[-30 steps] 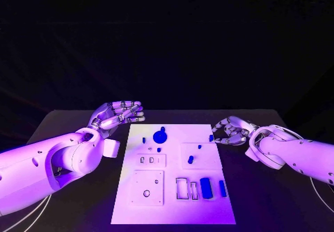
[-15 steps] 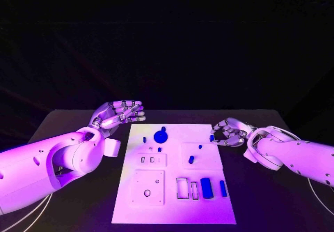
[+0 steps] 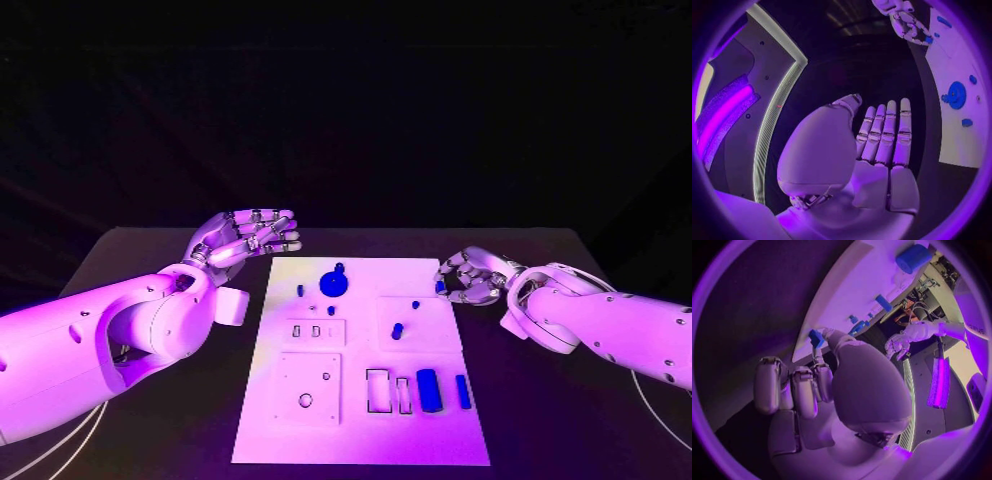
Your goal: Assemble the parts on the task board
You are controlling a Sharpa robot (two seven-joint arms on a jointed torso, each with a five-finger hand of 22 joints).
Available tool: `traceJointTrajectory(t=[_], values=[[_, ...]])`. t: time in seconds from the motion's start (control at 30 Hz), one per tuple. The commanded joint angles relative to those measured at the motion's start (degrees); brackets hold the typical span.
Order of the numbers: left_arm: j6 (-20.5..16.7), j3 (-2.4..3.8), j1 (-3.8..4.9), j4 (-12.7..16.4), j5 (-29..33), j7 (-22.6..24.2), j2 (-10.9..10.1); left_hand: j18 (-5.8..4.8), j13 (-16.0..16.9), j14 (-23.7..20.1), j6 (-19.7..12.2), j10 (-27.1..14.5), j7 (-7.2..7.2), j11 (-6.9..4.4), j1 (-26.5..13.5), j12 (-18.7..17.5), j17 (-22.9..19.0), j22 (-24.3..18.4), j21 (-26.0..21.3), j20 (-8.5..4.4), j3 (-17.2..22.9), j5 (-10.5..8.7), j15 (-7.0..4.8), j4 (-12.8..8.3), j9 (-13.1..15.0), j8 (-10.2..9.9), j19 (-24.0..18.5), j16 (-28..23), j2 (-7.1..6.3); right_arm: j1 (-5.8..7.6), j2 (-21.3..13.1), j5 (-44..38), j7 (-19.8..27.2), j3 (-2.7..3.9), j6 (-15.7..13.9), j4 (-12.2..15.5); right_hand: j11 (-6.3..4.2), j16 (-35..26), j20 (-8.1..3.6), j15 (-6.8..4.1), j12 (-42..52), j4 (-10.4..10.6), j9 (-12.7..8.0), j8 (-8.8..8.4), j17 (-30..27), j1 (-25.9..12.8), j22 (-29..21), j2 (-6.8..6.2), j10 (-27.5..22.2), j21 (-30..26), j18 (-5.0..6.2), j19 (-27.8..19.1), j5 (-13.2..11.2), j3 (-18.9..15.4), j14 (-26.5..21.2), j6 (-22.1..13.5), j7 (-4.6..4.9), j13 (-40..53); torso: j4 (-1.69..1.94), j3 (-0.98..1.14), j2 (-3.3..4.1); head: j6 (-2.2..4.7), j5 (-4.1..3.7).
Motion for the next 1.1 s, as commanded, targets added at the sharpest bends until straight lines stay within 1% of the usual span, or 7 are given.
traceJointTrajectory(t=[0.03,0.43,0.6,0.83,0.97,1.03,1.1], values=[[0.8,0.04,0.05,0.1,0.1,0.4,0.0,0.77,0.0,-0.4,-0.4,0.1,1.09,0.2,-0.1,-0.4,0.1,-0.1,-0.4,0.24,0.4,-0.2,-0.12,0.1,0.1,-0.3,0.1,-0.2,-0.42,-0.12,0.2,-0.5,-0.7,-0.02,0.9,-0.2,0.05,0.2,-0.1,-0.28,0.2,0.1,0.1,0.32,11.8,-0.5,3.4,0.36,0.4,0.2,-0.1,0.5,-0.1,0.4,5.2,0.5,0.07,5.6,-0.01,0.04,0.03,-0.03,-0.02],[0.9,0.04,0.05,0.1,0.1,0.3,0.0,0.77,0.0,-0.4,-0.4,0.1,1.09,0.2,-0.1,-0.4,0.1,-0.1,-0.4,0.24,0.4,-0.2,-0.12,0.1,0.1,-0.3,0.1,-0.2,-0.42,-0.14,0.6,-0.8,-1.4,-0.02,0.5,-0.8,-0.01,0.3,-0.16,-0.34,0.3,0.2,0.1,0.41,12.0,-0.6,3.5,0.6,0.4,0.3,-0.13,0.6,-0.1,0.6,5.3,0.7,0.02,5.7,0.01,0.14,0.0,-0.17,-0.05],[1.0,0.04,0.05,0.0,0.1,0.2,0.0,0.78,0.0,-0.5,-0.4,0.1,1.12,0.21,-0.1,-0.4,0.2,-0.1,-0.4,0.25,0.5,-0.18,-0.11,0.1,0.1,-0.3,0.1,-0.2,-0.39,-0.14,0.6,-0.8,-1.4,-0.01,0.5,-1.0,-0.02,0.3,-0.17,-0.35,0.3,0.2,0.1,0.4,12.0,-0.6,3.6,0.63,0.5,0.4,-0.14,0.7,-0.1,0.7,5.3,0.7,0.02,5.7,-0.01,0.07,0.0,-0.18,-0.06],[1.0,0.04,0.05,0.0,0.1,0.2,0.0,0.78,0.0,-0.5,-0.4,0.1,1.12,0.21,-0.1,-0.4,0.2,-0.1,-0.4,0.25,0.5,-0.18,-0.11,0.1,0.1,-0.3,0.1,-0.2,-0.39,-0.14,0.7,-0.8,-1.2,-0.01,0.1,-1.1,-0.04,0.3,-0.2,-0.37,0.3,0.2,0.1,0.42,12.0,-0.6,3.7,0.77,0.5,0.4,-0.16,0.7,-0.1,0.8,5.3,0.7,0.0,5.8,-0.05,0.08,0.01,-0.2,-0.1],[1.1,0.04,0.05,0.0,0.1,0.2,0.1,0.78,0.0,-0.5,-0.4,0.1,1.12,0.21,-0.1,-0.4,0.2,-0.1,-0.4,0.25,0.5,-0.18,-0.11,0.1,0.1,-0.3,0.1,-0.2,-0.39,-0.14,0.8,-0.6,-1.0,-0.01,-0.6,-1.1,-0.27,0.3,-0.35,-0.55,0.5,0.3,0.3,0.94,12.2,-0.6,4.0,1.38,0.7,0.7,-0.25,1.0,-0.1,1.4,5.3,1.6,-0.29,5.9,-0.05,0.05,-0.03,-0.25,-0.08],[1.1,0.04,0.05,0.0,0.1,0.2,0.1,0.78,0.0,-0.5,-0.4,0.1,1.12,0.21,-0.1,-0.4,0.2,-0.1,-0.4,0.25,0.5,-0.18,-0.11,0.1,0.1,-0.3,0.1,-0.2,-0.39,-0.14,0.9,-0.5,-0.8,-0.01,-1.0,-1.1,-0.58,0.4,-0.52,-0.78,0.7,0.2,0.6,1.6,12.3,-0.7,4.3,1.67,1.0,1.0,-0.32,1.2,-0.2,1.7,5.3,2.5,-0.68,6.2,-0.02,0.03,0.0,-0.31,-0.19],[1.1,0.04,0.05,0.0,0.1,0.2,0.1,0.78,0.0,-0.5,-0.4,0.1,1.12,0.21,-0.1,-0.4,0.2,-0.1,-0.4,0.25,0.5,-0.18,-0.11,0.1,0.1,-0.3,0.1,-0.2,-0.39,-0.14,1.0,-0.5,-0.6,0.0,-1.6,-1.1,-1.14,0.4,-0.88,-1.23,0.9,0.2,1.0,2.6,12.5,-0.9,4.8,2.01,1.4,1.5,-0.44,1.6,-0.2,2.0,5.4,3.7,-1.34,6.5,-0.01,0.02,0.02,-0.29,-0.19]])
